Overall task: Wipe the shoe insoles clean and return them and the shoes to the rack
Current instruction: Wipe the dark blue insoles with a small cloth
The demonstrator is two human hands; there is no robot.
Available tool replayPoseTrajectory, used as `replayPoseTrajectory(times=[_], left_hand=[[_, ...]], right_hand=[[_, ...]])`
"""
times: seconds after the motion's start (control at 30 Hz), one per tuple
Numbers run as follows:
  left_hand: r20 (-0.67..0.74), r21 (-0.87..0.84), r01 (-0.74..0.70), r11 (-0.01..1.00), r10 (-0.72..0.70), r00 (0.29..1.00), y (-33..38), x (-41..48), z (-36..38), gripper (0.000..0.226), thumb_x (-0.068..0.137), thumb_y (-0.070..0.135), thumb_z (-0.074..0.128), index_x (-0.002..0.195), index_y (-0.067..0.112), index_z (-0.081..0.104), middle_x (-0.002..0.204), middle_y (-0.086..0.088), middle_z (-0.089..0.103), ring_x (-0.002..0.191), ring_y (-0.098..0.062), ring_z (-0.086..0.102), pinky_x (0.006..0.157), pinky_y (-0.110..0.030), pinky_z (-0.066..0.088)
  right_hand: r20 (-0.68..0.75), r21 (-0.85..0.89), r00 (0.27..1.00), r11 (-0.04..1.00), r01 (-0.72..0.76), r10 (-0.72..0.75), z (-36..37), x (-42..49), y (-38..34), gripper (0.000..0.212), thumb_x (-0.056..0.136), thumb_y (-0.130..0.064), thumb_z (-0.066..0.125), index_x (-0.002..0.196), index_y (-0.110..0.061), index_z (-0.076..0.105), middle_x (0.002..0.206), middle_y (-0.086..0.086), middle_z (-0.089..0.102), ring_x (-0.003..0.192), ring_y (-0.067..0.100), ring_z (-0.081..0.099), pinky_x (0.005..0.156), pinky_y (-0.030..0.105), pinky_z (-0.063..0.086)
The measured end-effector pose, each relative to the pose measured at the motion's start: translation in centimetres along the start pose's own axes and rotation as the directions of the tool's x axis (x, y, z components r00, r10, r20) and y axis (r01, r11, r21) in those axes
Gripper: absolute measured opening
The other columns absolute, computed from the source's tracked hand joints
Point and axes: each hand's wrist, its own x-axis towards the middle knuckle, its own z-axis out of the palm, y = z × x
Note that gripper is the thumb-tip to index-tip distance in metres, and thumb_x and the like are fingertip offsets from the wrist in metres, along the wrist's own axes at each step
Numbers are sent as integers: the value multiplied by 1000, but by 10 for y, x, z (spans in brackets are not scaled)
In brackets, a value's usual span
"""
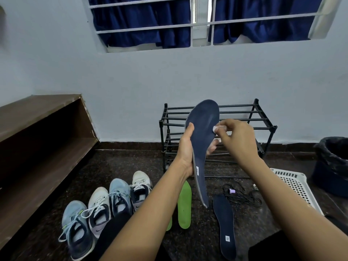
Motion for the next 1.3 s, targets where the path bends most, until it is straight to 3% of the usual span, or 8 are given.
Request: replayPoseTrajectory(times=[0.07, 0.17, 0.37, 0.67, 0.73, 0.9, 1.2, 1.3], left_hand=[[46, -59, 27, 998, -24, 999, 3, -1, -1, 47, 98, 45, 43, 110, 4, 63, 103, -18, 71, 95, -35, 64, 96, -46, 49], [86, -115, 81, 990, -71, 994, 6, -1, -5, 49, 91, 46, 50, 111, 3, 65, 107, -21, 68, 97, -36, 62, 108, -55, 38], [-26, -67, 117, 991, -118, 993, 6, -1, -9, 47, 93, 50, 48, 95, 6, 65, 72, -10, 68, 67, -22, 61, 64, -33, 48], [2, 5, 112, 994, -112, 994, 0, 0, -2, 56, 95, 57, 40, 109, 9, 64, 89, -11, 72, 74, -23, 70, 63, -32, 56], [-5, 1, 105, 994, -105, 994, 0, -1, -2, 55, 95, 57, 40, 105, 9, 65, 89, -11, 72, 75, -22, 69, 69, -34, 55], [-18, -47, 99, 994, -100, 995, -1, 1, -3, 51, 96, 55, 40, 104, 10, 63, 75, -7, 68, 69, -17, 57, 56, -26, 53], [16, 51, 104, 993, -105, 994, -5, -2, 7, 55, 99, 56, 30, 96, 12, 63, 72, -3, 73, 59, -15, 69, 56, -25, 53], [4, 86, 109, 990, -110, 994, -6, -1, 7, 58, 98, 59, 30, 94, 12, 65, 73, -4, 73, 59, -17, 69, 51, -22, 51]], right_hand=[[36, 80, 999, 996, -35, 33, -2, 0, -1, 11, 84, -21, 62, 84, -17, 72, 82, -5, 72, 77, 15, 64, 71, 30, 49], [96, 52, 995, 999, -13, 8, 1, -6, -2, 10, 83, -22, 62, 79, -21, 71, 77, -7, 71, 76, 16, 62, 72, 31, 48], [207, -114, 975, 988, 107, -82, 17, -26, -8, 11, 85, -27, 61, 84, -22, 71, 76, -7, 69, 85, 20, 53, 73, 33, 45], [35, -135, 999, 990, 32, -28, 8, -6, 2, 12, 83, -30, 63, 83, -23, 73, 73, -2, 68, 79, 27, 59, 72, 39, 49], [60, -102, 998, 994, 27, -21, 8, -7, 1, 10, 82, -28, 64, 82, -23, 72, 72, -2, 69, 79, 26, 60, 72, 39, 49], [228, -157, 972, 984, 89, -51, 12, -20, -8, 10, 84, -23, 62, 83, -20, 72, 71, -1, 69, 88, 22, 55, 72, 34, 46], [21, -224, 998, 973, 62, -59, 5, -4, 1, 12, 83, -30, 63, 83, -23, 73, 73, -1, 69, 81, 29, 56, 75, 42, 44], [-10, -138, 1000, 990, 12, -13, 1, 1, 3, 11, 82, -30, 64, 82, -23, 72, 73, -3, 69, 80, 28, 58, 76, 43, 46]])
